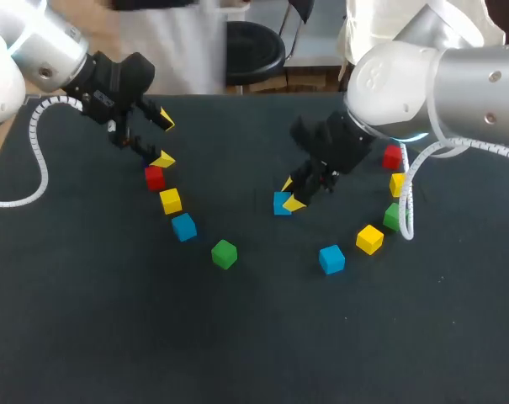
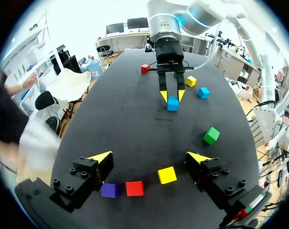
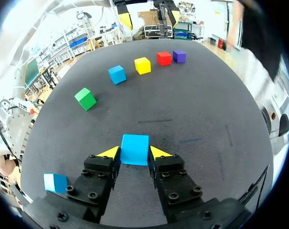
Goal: Place the blue cubes, place green cubes on the blue cubes, place the yellow cubes on the green cubes, then place the red cubes on the yellow cubes, and place purple cube on the red cubes.
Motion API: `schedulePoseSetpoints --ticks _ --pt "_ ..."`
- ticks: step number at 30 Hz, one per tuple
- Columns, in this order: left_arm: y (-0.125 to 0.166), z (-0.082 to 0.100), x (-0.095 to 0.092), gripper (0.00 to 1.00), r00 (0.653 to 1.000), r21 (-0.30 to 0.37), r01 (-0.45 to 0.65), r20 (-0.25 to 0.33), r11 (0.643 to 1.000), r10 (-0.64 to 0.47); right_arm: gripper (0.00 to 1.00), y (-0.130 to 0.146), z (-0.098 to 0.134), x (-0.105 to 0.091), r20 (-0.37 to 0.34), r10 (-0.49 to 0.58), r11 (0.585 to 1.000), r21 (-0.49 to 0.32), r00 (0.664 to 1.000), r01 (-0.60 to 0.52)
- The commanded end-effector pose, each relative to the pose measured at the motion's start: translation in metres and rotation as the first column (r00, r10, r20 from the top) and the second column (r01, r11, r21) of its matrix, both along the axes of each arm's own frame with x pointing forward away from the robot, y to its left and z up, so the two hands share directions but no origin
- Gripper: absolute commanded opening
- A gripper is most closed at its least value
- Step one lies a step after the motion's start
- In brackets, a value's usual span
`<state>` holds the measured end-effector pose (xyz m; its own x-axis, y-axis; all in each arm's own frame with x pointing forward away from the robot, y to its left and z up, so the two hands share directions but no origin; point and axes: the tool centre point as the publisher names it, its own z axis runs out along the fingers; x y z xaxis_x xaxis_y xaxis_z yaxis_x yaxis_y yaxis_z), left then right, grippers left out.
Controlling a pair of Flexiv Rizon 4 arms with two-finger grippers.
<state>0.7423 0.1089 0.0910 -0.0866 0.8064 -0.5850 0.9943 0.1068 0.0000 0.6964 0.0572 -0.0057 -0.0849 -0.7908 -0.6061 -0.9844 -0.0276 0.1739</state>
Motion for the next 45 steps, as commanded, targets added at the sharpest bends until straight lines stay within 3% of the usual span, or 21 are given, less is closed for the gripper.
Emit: schedulePoseSetpoints --ticks 1,30,32,33,35,36,37,45 --pt "0.0003 0.0 -0.001 1.0 1.0 0.0 0.0 0.002 1.0 0.0 0.0 0.0001 0.0005 -0.0001 0.003 0.0 1.0 -0.001 1.0 0.0" --pt "0.0003 0.0 -0.001 1.0 1.0 0.0 0.0 0.002 1.0 0.0 0.0 -0.0013 -0.0025 0.0018 0.001 -0.001 1.0 -0.008 1.0 0.002" --pt "0.0003 0.0 -0.001 1.0 1.0 0.0 0.0 0.002 1.0 0.0 0.04 -0.0009 -0.0036 0.002 -0.004 0.001 1.0 -0.008 1.0 -0.001" --pt "0.0003 0.0 -0.001 1.0 1.0 0.0 0.0 0.002 1.0 0.0 0.1 -0.0009 -0.0039 0.0021 -0.005 0.001 1.0 -0.008 1.0 -0.001" --pt "0.0003 0.0 -0.001 1.0 1.0 0.0 0.0 0.002 1.0 0.0 0.32 -0.0013 -0.0042 0.0023 -0.009 -0.002 1.0 -0.003 1.0 0.002" --pt "0.0003 0.0 -0.001 1.0 1.0 0.0 0.0 0.002 1.0 0.0 0.69 -0.0014 -0.0041 0.0023 -0.009 -0.001 1.0 -0.002 1.0 0.001" --pt "0.0003 0.0 -0.001 1.0 1.0 0.0 0.0 0.002 1.0 0.0 0.99 -0.0016 -0.0037 0.0022 -0.008 -0.001 1.0 -0.004 1.0 0.0" --pt "0.0003 0.0 -0.001 1.0 1.0 0.0 0.0 0.002 1.0 0.0 1.0 -0.0027 -0.0026 0.0023 -0.005 0.0 1.0 -0.007 1.0 0.0"
